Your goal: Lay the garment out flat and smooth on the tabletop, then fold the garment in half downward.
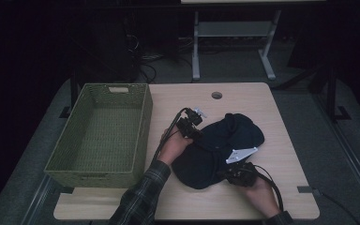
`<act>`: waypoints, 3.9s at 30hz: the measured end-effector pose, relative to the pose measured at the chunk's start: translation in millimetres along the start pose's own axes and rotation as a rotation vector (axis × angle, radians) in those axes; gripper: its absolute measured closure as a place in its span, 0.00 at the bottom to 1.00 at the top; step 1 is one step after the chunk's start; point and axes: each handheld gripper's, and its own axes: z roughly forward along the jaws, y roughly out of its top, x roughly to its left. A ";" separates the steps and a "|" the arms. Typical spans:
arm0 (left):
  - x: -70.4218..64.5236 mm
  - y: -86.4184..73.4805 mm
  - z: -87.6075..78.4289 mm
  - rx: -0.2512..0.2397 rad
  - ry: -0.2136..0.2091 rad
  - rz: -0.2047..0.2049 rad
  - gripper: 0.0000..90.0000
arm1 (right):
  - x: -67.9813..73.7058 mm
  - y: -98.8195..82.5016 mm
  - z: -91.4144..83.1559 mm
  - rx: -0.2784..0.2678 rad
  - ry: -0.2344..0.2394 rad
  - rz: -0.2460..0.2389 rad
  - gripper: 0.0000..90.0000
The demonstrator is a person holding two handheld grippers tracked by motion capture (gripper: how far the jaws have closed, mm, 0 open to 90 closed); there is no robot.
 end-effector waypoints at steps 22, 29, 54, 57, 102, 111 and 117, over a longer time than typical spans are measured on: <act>0.2 -20.9 18.0 0.093 0.011 -0.010 1.00 | -12.3 -9.7 -14.7 0.024 -0.047 0.025 1.00; -7.1 -35.9 9.4 0.080 -0.014 -0.012 1.00 | -21.0 -15.0 -21.3 0.019 -0.075 0.046 1.00; -48.0 -83.0 -18.1 0.081 -0.114 0.020 1.00 | -28.7 -25.8 -32.5 0.020 -0.105 0.066 1.00; -56.0 -89.8 -21.9 0.080 -0.132 0.026 1.00 | -26.2 -29.9 -34.9 0.014 -0.095 0.064 1.00; -56.0 -107.2 -44.2 -0.005 -0.191 -0.011 0.46 | -12.6 -36.2 -52.2 -0.025 -0.040 0.054 0.62; -51.2 -100.1 -49.4 -0.026 -0.168 0.017 0.40 | -21.4 -17.7 -53.8 -0.033 -0.037 0.029 0.54; -46.2 -89.9 -51.2 -0.034 -0.156 0.033 0.40 | -28.7 -6.9 -55.6 -0.034 -0.039 0.020 0.54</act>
